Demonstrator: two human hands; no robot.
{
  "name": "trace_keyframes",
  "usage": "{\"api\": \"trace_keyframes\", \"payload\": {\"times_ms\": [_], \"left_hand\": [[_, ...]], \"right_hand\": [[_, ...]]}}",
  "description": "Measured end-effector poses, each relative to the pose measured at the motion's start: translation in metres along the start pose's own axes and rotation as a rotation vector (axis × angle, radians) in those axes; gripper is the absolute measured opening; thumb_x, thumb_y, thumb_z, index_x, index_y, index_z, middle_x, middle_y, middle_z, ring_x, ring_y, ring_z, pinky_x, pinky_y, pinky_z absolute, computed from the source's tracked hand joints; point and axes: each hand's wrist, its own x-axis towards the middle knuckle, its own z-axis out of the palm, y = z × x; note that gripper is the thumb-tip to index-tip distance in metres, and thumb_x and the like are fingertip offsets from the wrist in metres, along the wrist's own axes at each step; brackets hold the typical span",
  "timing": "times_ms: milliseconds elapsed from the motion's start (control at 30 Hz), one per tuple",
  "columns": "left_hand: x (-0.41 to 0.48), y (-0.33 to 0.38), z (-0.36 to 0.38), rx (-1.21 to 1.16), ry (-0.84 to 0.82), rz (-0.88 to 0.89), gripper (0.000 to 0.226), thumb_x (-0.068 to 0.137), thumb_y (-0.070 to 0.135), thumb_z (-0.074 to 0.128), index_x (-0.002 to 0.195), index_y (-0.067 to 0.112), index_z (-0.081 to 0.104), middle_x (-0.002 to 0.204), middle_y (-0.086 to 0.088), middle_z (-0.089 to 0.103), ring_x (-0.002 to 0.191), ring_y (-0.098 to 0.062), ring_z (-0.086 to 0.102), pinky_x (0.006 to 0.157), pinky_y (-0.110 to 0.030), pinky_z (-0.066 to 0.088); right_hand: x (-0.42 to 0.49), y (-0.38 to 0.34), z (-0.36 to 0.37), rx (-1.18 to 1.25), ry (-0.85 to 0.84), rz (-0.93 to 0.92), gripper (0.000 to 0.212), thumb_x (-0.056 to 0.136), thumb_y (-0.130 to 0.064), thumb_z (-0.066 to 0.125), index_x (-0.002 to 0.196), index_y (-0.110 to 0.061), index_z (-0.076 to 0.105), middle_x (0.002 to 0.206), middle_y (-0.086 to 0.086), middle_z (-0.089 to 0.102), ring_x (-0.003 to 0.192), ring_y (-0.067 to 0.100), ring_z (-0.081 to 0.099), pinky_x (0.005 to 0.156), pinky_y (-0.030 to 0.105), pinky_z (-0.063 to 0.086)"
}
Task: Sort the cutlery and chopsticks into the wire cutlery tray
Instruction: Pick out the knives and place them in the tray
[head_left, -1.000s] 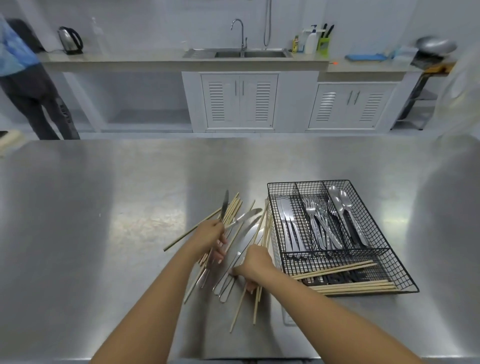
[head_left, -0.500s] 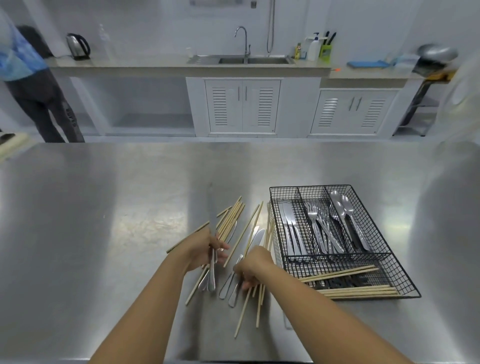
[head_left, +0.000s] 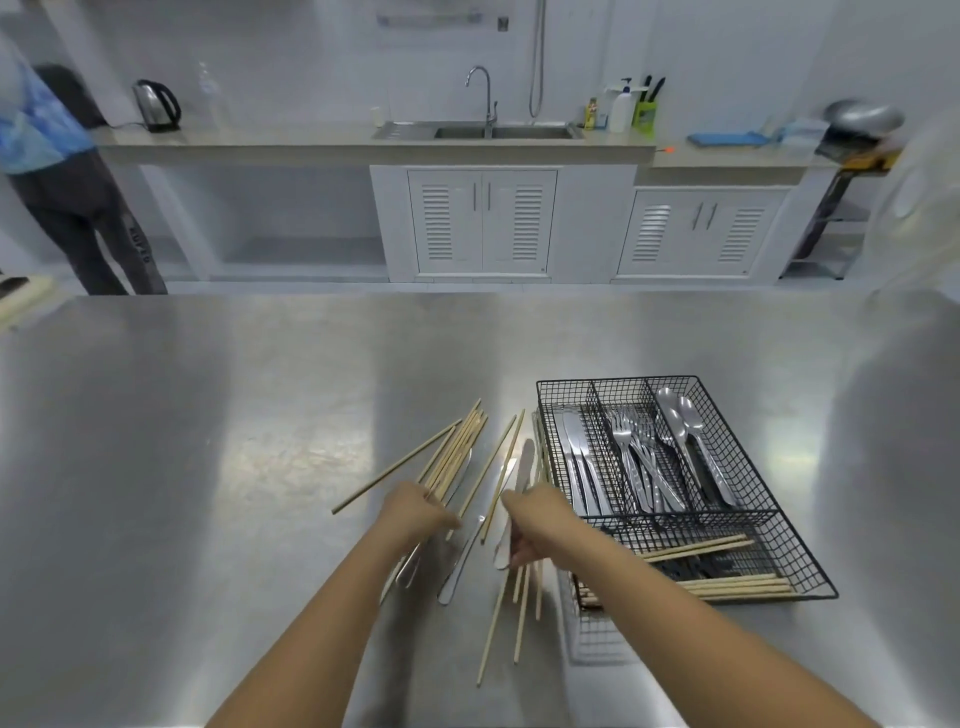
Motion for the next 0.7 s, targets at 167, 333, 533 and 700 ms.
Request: {"api": "trace_keyframes", "payload": {"times_ms": [167, 333, 533, 700], "left_hand": [[-0.003, 0.005, 0.019, 0.140, 0.003, 0.033, 0.028, 0.065, 0.024, 0.084, 0.078, 0.013, 0.061, 0.076, -0.003, 0.063, 0.075, -0.018, 0.063, 0.072, -0.030, 0.053], [-0.004, 0.011, 0.027, 0.276, 0.067, 0.057, 0.024, 0.070, 0.018, 0.078, 0.076, 0.013, 0.055, 0.072, -0.002, 0.058, 0.074, -0.019, 0.062, 0.057, -0.027, 0.049], [-0.008, 0.013, 0.033, 0.312, 0.088, 0.050, 0.030, 0.071, 0.024, 0.075, 0.070, 0.016, 0.046, 0.066, 0.002, 0.047, 0.063, -0.014, 0.052, 0.050, -0.023, 0.037], [-0.009, 0.014, 0.039, 0.431, 0.077, 0.112, 0.023, 0.077, 0.026, 0.069, 0.090, 0.013, 0.055, 0.074, 0.001, 0.051, 0.073, -0.019, 0.055, 0.054, -0.023, 0.041]], "right_hand": [[-0.005, -0.016, -0.057, 0.091, 0.066, -0.127, 0.029, 0.101, -0.020, 0.039, 0.116, 0.004, 0.046, 0.073, 0.015, 0.061, 0.051, 0.020, 0.060, 0.044, 0.029, 0.051], [0.018, -0.007, -0.096, 0.057, 0.132, -0.063, 0.028, 0.099, -0.005, 0.040, 0.123, 0.009, 0.045, 0.073, 0.019, 0.061, 0.052, 0.023, 0.056, 0.044, 0.028, 0.053], [0.034, 0.005, -0.099, 0.177, 0.136, 0.003, 0.032, 0.092, 0.008, 0.044, 0.124, 0.012, 0.047, 0.095, 0.024, 0.061, 0.067, 0.022, 0.062, 0.059, 0.026, 0.054], [0.039, 0.006, -0.095, 0.164, 0.193, -0.009, 0.030, 0.093, 0.007, 0.041, 0.121, 0.015, 0.047, 0.102, 0.024, 0.056, 0.076, 0.024, 0.058, 0.070, 0.031, 0.054]]}}
